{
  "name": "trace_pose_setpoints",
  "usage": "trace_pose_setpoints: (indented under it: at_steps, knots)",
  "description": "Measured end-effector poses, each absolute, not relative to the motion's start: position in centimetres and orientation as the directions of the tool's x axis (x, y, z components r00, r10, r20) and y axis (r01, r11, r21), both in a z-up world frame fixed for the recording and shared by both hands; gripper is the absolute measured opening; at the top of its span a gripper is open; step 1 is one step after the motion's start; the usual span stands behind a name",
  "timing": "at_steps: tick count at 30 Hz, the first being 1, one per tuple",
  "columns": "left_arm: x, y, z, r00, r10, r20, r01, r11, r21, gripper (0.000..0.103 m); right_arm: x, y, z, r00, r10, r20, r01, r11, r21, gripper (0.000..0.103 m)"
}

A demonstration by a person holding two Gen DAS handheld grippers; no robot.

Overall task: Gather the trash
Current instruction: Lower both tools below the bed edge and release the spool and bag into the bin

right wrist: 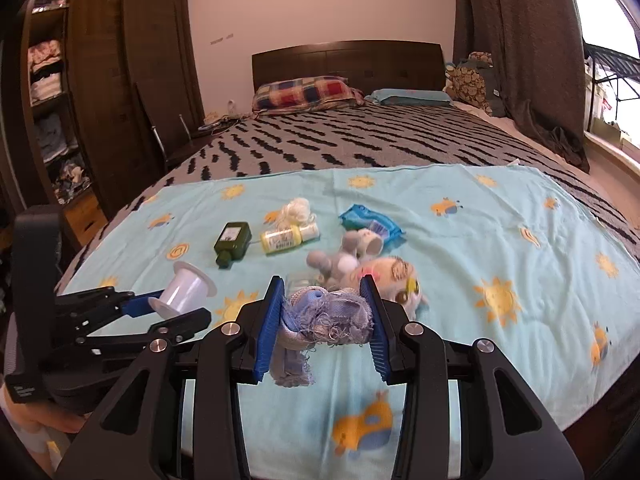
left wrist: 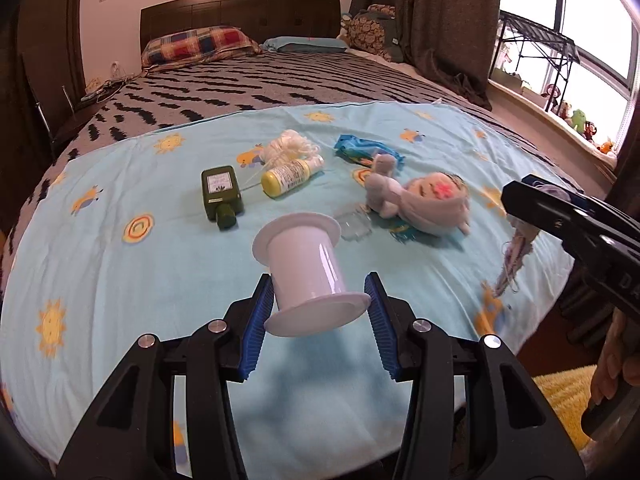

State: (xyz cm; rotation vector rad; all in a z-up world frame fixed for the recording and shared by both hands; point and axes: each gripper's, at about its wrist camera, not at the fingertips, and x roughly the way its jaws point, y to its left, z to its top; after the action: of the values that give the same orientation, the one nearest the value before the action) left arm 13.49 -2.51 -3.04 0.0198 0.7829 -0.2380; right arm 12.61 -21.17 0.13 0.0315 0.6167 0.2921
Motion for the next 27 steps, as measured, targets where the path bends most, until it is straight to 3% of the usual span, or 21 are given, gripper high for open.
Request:
trace_pose_setpoints:
  at_steps: [10, 27]
  knots:
    - [5.4, -3.3, -5.3, 0.678, -0.260, -0.687, 0.249, 0.961, -0.117, 0.045, 5.9, -22.2, -2.5, 0.757, 0.268, -0.596, -0.254, 0.961, 0.109, 0.040]
    - [-1.1, -3.8, -14.3, 0.517, -0.306, -0.799, 0.287, 0.942, -0.175, 0.045, 0.9, -21.2, -12.1, 0.607, 0.254, -0.754, -0.239, 0.962, 0.132, 0.040]
